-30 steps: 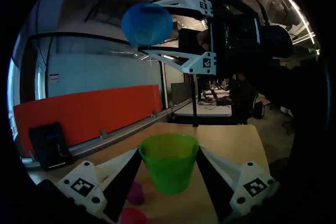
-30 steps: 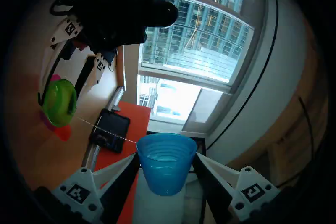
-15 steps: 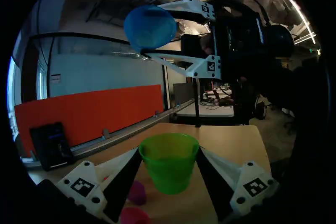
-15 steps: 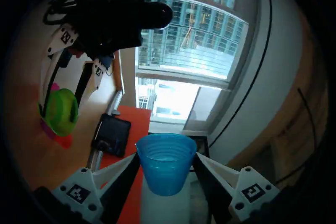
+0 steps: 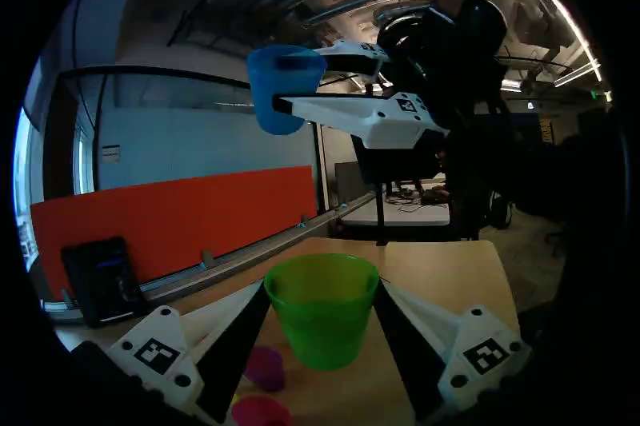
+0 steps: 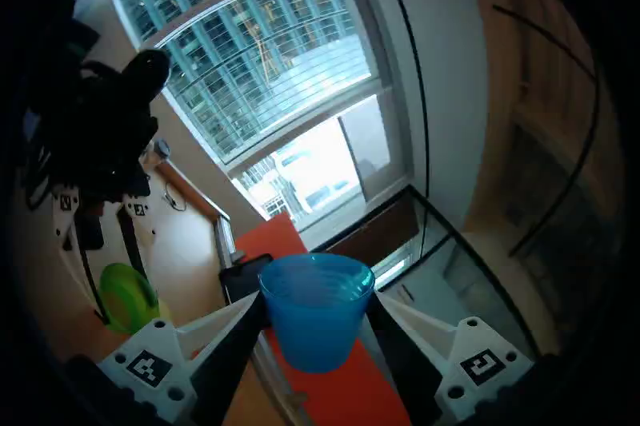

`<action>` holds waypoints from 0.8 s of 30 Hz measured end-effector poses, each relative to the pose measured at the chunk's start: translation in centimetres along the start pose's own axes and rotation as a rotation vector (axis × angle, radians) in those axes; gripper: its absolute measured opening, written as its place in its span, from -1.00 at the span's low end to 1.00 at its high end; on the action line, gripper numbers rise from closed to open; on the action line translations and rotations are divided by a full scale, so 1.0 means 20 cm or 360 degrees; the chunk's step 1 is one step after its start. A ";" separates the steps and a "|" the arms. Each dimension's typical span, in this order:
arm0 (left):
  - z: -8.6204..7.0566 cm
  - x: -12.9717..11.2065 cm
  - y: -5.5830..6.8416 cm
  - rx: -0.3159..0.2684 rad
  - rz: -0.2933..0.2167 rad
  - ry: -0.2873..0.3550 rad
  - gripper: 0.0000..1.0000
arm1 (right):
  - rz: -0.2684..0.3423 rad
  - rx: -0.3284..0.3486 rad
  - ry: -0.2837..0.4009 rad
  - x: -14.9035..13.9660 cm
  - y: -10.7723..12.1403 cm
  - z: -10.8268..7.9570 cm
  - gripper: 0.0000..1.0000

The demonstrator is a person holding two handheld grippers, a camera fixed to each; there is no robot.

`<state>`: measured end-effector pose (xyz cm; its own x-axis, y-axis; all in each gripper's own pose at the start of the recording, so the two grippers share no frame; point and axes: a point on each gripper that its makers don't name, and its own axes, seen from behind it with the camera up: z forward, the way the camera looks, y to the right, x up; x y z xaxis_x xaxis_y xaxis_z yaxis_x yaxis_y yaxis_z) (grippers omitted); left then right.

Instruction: Pour water

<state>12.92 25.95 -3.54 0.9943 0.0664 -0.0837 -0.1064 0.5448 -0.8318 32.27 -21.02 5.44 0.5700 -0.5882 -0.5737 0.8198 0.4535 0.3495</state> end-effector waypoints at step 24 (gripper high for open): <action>-0.04 0.06 0.00 0.0024 0.0042 -0.0002 0.74 | 0.1288 0.0140 -0.0025 0.08 -0.17 -0.07 0.77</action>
<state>14.12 25.30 -4.03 0.9912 0.0816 -0.1047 -0.1324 0.5554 -0.8210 30.35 -22.54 2.34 0.9879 -0.1106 -0.1083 0.1547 0.6882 0.7089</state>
